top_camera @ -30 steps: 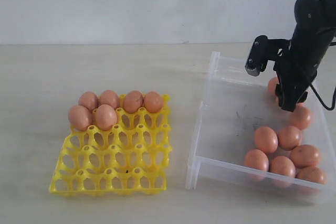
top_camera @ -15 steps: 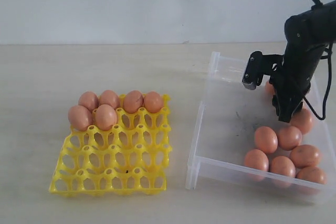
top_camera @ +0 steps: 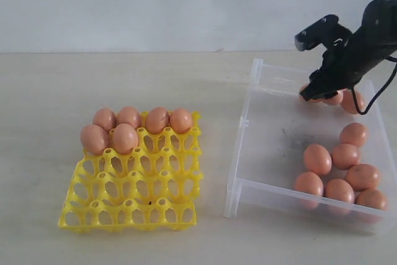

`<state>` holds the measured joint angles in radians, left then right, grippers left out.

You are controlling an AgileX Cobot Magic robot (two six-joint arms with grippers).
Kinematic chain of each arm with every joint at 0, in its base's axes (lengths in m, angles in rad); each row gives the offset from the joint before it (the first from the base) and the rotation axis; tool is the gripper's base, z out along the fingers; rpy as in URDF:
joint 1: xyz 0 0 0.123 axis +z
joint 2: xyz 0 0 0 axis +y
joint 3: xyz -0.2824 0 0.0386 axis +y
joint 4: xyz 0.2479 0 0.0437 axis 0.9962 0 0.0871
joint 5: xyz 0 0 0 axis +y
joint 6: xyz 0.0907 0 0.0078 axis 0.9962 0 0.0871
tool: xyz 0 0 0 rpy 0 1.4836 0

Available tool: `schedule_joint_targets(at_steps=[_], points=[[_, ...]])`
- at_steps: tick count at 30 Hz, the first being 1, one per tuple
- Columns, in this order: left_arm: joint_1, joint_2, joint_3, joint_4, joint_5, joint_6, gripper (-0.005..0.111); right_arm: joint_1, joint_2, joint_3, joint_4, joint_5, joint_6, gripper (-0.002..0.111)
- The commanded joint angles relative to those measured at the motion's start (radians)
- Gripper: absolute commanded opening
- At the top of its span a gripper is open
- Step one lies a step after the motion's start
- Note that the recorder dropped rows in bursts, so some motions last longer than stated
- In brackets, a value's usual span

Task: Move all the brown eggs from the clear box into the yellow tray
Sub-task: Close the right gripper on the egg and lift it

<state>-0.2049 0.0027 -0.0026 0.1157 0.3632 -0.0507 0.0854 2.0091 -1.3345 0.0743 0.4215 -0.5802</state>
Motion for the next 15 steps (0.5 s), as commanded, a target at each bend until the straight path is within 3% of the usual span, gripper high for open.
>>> schedule_joint_targets(at_steps=[1, 9, 10, 15], points=[[-0.005, -0.003, 0.003, 0.002, -0.003, -0.008, 0.004, -0.040, -0.047, 0.034, 0.535, -0.037, -0.389, 0.000], [-0.005, -0.003, 0.003, 0.002, -0.003, -0.008, 0.004, -0.046, -0.072, 0.244, 1.591, -0.001, -1.431, 0.000], [-0.005, -0.003, 0.003, 0.002, -0.003, -0.008, 0.004, -0.046, -0.072, 0.272, 1.670, 0.041, -1.555, 0.000], [-0.005, -0.003, 0.003, 0.002, -0.003, -0.008, 0.004, -0.068, -0.063, 0.280, 1.670, 0.311, -1.548, 0.000]])
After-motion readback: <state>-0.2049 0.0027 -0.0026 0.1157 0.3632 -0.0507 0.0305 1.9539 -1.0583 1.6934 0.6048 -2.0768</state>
